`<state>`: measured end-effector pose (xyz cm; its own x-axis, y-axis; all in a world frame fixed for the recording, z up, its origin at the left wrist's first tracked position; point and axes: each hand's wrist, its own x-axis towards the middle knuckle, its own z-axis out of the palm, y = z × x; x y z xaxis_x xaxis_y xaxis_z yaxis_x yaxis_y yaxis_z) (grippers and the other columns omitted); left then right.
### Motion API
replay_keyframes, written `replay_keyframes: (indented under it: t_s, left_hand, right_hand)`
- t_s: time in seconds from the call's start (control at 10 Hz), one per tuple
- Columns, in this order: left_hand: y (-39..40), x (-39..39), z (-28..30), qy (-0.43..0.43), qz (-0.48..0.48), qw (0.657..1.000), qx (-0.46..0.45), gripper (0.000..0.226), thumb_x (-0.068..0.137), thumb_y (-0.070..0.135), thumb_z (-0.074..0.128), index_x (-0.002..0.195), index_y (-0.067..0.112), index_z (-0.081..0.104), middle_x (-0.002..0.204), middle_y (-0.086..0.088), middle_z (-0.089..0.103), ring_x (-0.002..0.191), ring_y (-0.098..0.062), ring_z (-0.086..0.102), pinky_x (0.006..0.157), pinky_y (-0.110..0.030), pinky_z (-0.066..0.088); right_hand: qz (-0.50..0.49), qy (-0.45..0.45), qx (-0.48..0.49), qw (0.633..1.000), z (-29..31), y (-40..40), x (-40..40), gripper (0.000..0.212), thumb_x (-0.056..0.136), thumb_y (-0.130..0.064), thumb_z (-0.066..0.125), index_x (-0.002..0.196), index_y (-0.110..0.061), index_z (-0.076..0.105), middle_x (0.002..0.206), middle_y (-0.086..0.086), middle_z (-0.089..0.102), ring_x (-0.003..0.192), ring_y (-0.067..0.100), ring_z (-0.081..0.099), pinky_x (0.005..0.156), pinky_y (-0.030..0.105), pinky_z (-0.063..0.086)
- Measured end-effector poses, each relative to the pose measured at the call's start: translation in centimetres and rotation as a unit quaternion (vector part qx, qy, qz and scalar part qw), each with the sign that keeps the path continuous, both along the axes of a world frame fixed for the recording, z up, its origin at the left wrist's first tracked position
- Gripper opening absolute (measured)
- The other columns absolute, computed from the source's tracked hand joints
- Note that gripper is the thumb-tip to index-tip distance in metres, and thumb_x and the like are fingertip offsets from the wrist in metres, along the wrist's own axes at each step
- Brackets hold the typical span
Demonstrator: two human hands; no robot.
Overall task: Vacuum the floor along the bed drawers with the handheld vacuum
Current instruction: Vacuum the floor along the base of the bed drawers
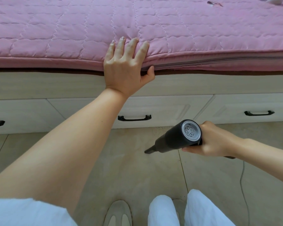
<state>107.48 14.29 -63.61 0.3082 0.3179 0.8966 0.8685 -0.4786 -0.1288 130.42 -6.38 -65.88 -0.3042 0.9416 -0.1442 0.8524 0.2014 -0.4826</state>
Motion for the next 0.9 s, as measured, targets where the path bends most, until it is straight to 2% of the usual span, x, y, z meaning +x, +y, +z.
replay_keyframes:
  t_s: [0.1,0.2,0.3,0.4,0.6,0.7,0.9]
  left_hand:
    - [0.0,0.0,0.0,0.000,0.000,1.000,0.000,0.051,0.086,0.051,0.052,0.122,0.020,0.072,0.121,-0.008,0.071,0.111,-0.039,0.067,0.098,-0.054,0.052]
    - [0.0,0.0,0.1,0.000,-0.001,1.000,0.003,0.051,0.086,0.050,0.053,0.121,0.019,0.072,0.120,-0.008,0.071,0.111,-0.039,0.067,0.098,-0.054,0.052]
    - [-0.1,0.0,0.1,-0.001,-0.001,1.000,0.005,0.051,0.085,0.050,0.053,0.121,0.019,0.073,0.120,-0.008,0.071,0.110,-0.039,0.068,0.097,-0.053,0.052]
    - [0.0,0.0,0.1,-0.002,-0.002,1.000,0.006,0.051,0.085,0.050,0.053,0.121,0.019,0.073,0.120,-0.008,0.071,0.110,-0.039,0.068,0.098,-0.053,0.052]
    - [0.0,0.0,0.0,-0.004,-0.004,1.000,0.002,0.051,0.085,0.050,0.053,0.122,0.019,0.072,0.121,-0.008,0.071,0.111,-0.040,0.067,0.098,-0.054,0.052]
    - [0.0,0.0,0.0,-0.006,-0.003,1.000,0.001,0.052,0.086,0.051,0.053,0.122,0.020,0.072,0.121,-0.008,0.071,0.111,-0.040,0.067,0.099,-0.054,0.052]
    - [0.0,0.0,0.0,-0.008,-0.004,1.000,0.001,0.052,0.085,0.051,0.054,0.122,0.019,0.072,0.120,-0.008,0.072,0.111,-0.040,0.067,0.098,-0.054,0.052]
  right_hand:
    - [-0.010,-0.002,0.027,1.000,-0.2,0.5,-0.6,0.020,0.075,-0.038,0.074,0.083,-0.025,0.061,0.063,-0.014,0.062,0.062,0.007,0.059,0.055,0.018,0.043]
    - [-0.012,-0.013,0.041,0.999,-0.5,1.0,-1.3,0.026,0.076,-0.039,0.073,0.090,-0.019,0.064,0.070,-0.005,0.067,0.067,0.015,0.062,0.061,0.027,0.047]
    - [-0.006,-0.002,0.033,0.999,-0.5,1.2,-1.8,0.024,0.076,-0.037,0.075,0.092,-0.023,0.064,0.072,-0.014,0.067,0.071,0.012,0.062,0.064,0.023,0.048]
    - [0.017,0.012,-0.004,1.000,-0.2,0.9,-2.0,0.021,0.075,-0.035,0.076,0.087,-0.030,0.060,0.068,-0.029,0.058,0.072,0.002,0.059,0.062,0.008,0.040]
    - [0.023,0.027,-0.010,0.999,-0.4,0.3,-2.3,0.022,0.074,-0.038,0.075,0.088,-0.030,0.059,0.068,-0.033,0.056,0.068,-0.010,0.056,0.060,0.007,0.040]
    - [-0.001,0.012,0.013,1.000,-0.5,0.8,-2.8,0.020,0.076,-0.036,0.074,0.086,-0.028,0.059,0.059,-0.030,0.051,0.066,0.000,0.055,0.057,0.007,0.037]
    - [-0.025,0.000,0.028,0.999,-1.0,2.3,-4.2,0.024,0.078,-0.040,0.072,0.095,-0.027,0.059,0.060,-0.030,0.044,0.063,0.005,0.047,0.055,0.006,0.034]
